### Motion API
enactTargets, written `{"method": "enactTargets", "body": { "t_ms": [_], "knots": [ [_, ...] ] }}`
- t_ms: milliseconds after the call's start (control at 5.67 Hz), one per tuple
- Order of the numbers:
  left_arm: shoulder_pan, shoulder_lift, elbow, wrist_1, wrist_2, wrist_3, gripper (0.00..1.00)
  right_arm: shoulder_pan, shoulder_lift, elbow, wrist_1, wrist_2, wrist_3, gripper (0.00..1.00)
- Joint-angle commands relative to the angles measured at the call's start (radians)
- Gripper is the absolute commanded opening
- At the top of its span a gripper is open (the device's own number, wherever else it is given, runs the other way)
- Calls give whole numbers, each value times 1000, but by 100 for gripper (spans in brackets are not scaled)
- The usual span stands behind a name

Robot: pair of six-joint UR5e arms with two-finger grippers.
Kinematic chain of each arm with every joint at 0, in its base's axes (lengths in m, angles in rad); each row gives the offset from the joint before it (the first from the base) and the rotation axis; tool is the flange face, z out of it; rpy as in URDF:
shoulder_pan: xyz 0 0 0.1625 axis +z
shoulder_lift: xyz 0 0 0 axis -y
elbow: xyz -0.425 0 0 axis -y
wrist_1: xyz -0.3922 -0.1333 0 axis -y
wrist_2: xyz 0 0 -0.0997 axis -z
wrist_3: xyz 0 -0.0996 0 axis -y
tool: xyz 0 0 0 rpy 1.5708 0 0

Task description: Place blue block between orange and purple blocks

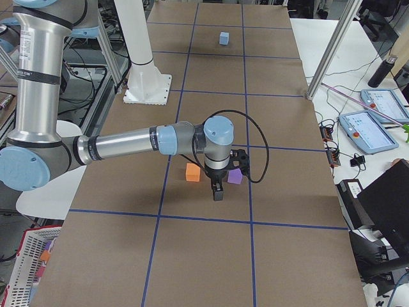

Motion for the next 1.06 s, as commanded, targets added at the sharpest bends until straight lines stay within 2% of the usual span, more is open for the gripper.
{"method": "enactTargets", "body": {
  "t_ms": [0, 353, 529, 706, 882],
  "knots": [
    [0, 1, -4, -2, 8, 1, 100, 0, 1, 7, 1, -1, -4, 100],
    [0, -13, -12, -12, -4, -6, 100, 0, 21, 18, 18, -1, -3, 100],
    [0, -40, -15, -104, -4, -7, 100, -1, 22, 14, 100, -4, 5, 100],
    [2, -59, 18, -295, 5, -11, 100, 3, 21, 29, 276, -1, 9, 100],
    [7, -121, 78, -324, -5, -26, 100, 2, 48, -24, 293, 3, 79, 100]
  ]
}}
